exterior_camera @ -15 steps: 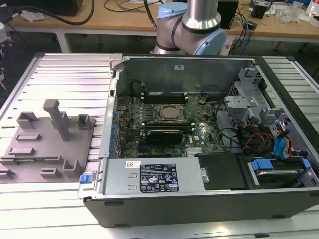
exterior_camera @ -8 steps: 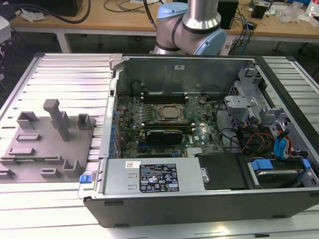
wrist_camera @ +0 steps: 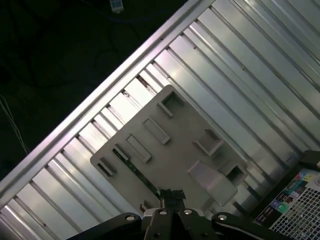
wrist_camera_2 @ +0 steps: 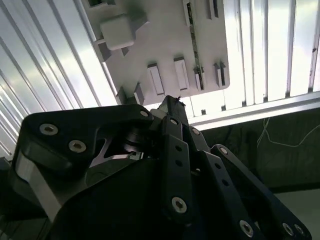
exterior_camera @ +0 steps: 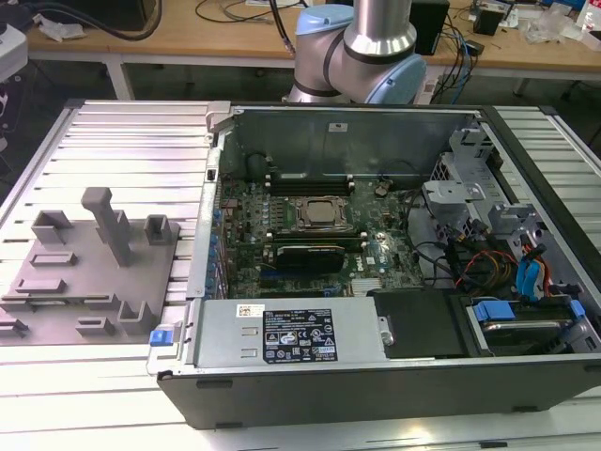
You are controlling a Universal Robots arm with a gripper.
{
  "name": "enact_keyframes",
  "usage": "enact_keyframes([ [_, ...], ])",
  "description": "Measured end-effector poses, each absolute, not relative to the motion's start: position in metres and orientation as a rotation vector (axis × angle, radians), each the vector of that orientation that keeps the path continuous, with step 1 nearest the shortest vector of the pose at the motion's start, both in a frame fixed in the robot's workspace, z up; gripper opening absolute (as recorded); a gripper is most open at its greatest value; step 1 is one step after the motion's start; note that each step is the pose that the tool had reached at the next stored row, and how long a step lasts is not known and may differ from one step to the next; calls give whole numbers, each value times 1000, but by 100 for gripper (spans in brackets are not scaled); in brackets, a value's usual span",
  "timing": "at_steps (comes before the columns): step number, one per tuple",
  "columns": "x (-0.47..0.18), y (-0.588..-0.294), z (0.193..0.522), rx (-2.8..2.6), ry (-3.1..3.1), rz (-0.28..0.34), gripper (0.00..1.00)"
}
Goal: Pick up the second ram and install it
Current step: 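Pick up the second ram and move it above second insertion slot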
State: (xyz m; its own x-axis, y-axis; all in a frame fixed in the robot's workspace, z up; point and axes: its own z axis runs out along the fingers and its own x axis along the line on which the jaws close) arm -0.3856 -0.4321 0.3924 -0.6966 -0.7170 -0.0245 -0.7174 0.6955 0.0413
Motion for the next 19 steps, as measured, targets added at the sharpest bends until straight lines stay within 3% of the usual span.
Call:
enact_keyframes([
  [19, -386, -432, 392, -1639, 2680, 75, 11],
])
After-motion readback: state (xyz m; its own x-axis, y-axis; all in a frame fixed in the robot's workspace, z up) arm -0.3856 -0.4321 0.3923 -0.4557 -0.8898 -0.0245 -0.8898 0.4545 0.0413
